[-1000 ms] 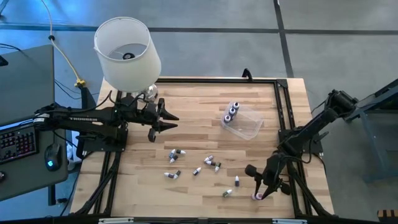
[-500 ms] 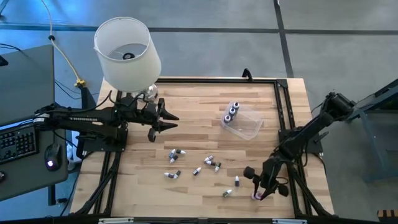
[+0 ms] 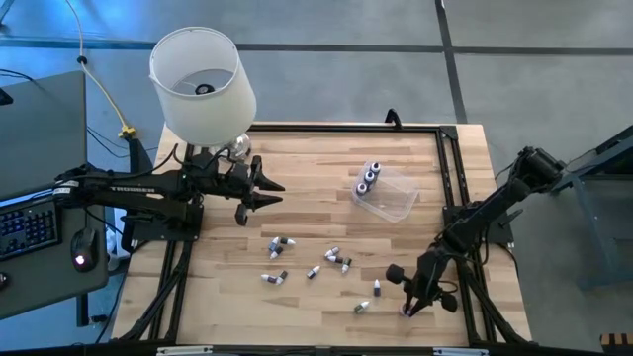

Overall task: Pick & Place food coloring
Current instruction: Put the large pink food coloring bottle into the transparent bin

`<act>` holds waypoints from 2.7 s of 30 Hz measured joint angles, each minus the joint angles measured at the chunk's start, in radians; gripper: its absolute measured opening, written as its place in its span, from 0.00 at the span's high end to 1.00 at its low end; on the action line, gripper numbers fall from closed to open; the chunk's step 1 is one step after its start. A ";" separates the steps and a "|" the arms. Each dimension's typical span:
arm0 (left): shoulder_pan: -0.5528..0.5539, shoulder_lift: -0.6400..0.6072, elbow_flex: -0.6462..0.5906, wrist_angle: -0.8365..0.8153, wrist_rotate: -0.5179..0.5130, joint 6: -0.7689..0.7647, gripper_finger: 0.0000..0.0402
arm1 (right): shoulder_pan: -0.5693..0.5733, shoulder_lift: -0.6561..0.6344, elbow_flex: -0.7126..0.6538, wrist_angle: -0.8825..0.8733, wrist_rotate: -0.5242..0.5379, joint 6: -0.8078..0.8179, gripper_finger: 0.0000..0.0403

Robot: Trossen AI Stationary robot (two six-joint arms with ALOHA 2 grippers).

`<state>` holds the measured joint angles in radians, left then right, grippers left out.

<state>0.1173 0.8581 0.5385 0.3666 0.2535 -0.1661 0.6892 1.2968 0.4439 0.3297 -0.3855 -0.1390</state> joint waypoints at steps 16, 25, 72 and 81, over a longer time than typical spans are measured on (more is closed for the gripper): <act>0.000 0.000 0.000 0.000 0.000 0.000 0.67 | -0.122 -0.006 -0.002 0.064 0.106 -0.135 0.91; 0.000 0.000 0.000 0.000 0.000 -0.004 0.67 | -0.302 -0.142 -0.002 0.137 0.448 -0.212 0.89; 0.000 0.000 0.000 -0.003 -0.066 0.034 0.67 | -1.070 -0.133 0.003 -0.256 0.742 0.388 0.87; 0.000 0.000 0.000 -0.002 -0.065 0.034 0.67 | -1.069 -0.134 -0.002 -0.170 0.760 0.314 0.75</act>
<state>0.1177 0.8579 0.5388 0.3641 0.1883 -0.1318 -0.3801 1.1633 0.4419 0.1597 0.3747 0.1753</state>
